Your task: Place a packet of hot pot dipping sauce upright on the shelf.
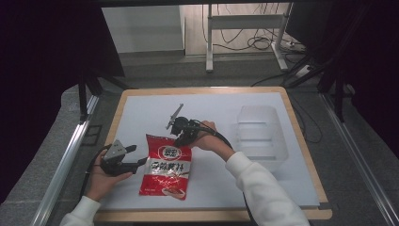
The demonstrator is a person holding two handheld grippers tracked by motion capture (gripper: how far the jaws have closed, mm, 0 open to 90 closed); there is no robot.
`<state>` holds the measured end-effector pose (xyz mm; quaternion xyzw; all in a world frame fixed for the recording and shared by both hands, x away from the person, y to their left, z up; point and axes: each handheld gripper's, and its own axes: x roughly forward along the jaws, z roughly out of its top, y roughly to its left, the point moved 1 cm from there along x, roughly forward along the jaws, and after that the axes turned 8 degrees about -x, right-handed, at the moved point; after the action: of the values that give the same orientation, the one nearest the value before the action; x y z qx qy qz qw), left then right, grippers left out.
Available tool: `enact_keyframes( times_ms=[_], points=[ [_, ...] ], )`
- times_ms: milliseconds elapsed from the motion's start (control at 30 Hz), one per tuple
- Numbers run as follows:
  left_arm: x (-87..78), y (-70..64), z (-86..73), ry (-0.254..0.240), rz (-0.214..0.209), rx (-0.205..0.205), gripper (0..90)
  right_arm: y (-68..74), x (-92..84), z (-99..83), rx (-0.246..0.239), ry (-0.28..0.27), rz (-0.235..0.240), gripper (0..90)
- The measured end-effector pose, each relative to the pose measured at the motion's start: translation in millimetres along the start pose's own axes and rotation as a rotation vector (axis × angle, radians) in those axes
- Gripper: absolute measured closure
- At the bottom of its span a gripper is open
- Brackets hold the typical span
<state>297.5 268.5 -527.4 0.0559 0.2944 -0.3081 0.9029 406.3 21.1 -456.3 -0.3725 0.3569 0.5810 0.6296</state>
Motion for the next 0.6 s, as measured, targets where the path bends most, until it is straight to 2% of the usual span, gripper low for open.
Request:
enact_keyframes(
  times_ms=[267, 467, 533, 567, 600],
  points=[
    [-6.8, 2.6, -4.1, -0.010, 0.009, -0.022, 30.9, 6.3, -24.7, 6.2, -0.005, -0.050, -0.009, 88.7],
    [-10.7, 3.9, -2.1, -0.030, 0.009, -0.032, 30.9, 13.1, -40.4, 13.8, -0.023, -0.063, -0.008, 88.8],
    [-12.3, 3.9, -0.9, -0.031, 0.016, -0.034, 30.9, 16.9, -51.7, 17.7, -0.035, -0.077, -0.022, 88.8],
    [-12.3, 3.9, -0.9, -0.031, 0.016, -0.034, 30.9, 16.9, -51.7, 17.7, -0.035, -0.077, -0.022, 88.8],
    [-13.2, 3.6, -0.4, -0.041, 0.012, -0.041, 30.9, 19.3, -61.4, 19.5, -0.041, -0.091, -0.035, 88.8]
  ],
)
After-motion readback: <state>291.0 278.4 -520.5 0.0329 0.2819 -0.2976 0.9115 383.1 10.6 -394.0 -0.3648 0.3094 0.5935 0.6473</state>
